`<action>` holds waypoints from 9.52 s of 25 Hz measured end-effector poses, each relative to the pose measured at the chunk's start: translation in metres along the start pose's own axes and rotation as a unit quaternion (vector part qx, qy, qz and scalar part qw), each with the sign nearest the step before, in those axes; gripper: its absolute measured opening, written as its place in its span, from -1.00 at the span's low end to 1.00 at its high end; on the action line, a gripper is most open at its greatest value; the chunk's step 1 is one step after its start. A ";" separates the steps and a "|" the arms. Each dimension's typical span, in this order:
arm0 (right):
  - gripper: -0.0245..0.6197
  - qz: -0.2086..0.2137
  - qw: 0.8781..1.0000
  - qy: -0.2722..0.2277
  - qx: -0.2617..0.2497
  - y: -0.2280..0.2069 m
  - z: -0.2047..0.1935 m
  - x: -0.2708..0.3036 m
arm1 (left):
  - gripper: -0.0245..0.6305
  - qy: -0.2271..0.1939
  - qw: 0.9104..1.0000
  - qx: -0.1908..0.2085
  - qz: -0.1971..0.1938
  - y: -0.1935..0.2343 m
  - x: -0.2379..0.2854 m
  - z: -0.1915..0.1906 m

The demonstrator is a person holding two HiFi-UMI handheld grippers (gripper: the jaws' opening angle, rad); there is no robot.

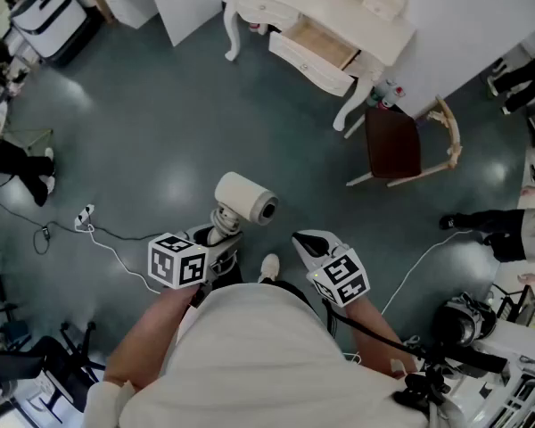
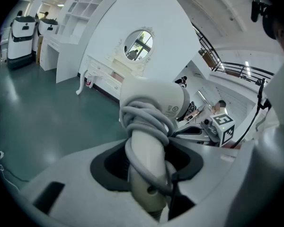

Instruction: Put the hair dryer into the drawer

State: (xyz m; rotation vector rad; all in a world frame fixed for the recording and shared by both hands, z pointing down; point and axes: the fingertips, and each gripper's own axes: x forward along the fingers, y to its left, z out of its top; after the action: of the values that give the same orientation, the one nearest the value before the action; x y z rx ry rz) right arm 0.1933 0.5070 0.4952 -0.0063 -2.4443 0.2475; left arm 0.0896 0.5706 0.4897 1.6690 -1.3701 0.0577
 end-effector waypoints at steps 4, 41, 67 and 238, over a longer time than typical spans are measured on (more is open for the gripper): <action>-0.93 0.004 1.000 -0.004 0.000 -0.021 -0.005 -0.011 | -0.32 -0.001 1.000 0.004 0.010 -0.009 0.017 0.002; -0.85 0.007 0.998 -0.015 0.053 -0.095 -0.019 -0.014 | -0.32 0.012 0.999 0.014 0.028 -0.013 0.076 0.046; -0.72 -0.074 0.993 0.014 0.087 -0.180 0.131 0.119 | -0.32 0.050 0.995 0.069 -0.042 0.141 0.087 0.222; -0.73 -0.102 0.976 -0.026 0.190 -0.621 0.184 0.078 | -0.34 0.187 0.948 0.259 0.013 0.201 0.472 0.551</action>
State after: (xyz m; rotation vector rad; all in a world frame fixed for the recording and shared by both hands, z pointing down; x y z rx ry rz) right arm 0.0539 -0.1301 0.5167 0.4217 -2.3886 0.6236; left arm -0.1651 -0.1330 0.5725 1.9349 -1.1396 0.7696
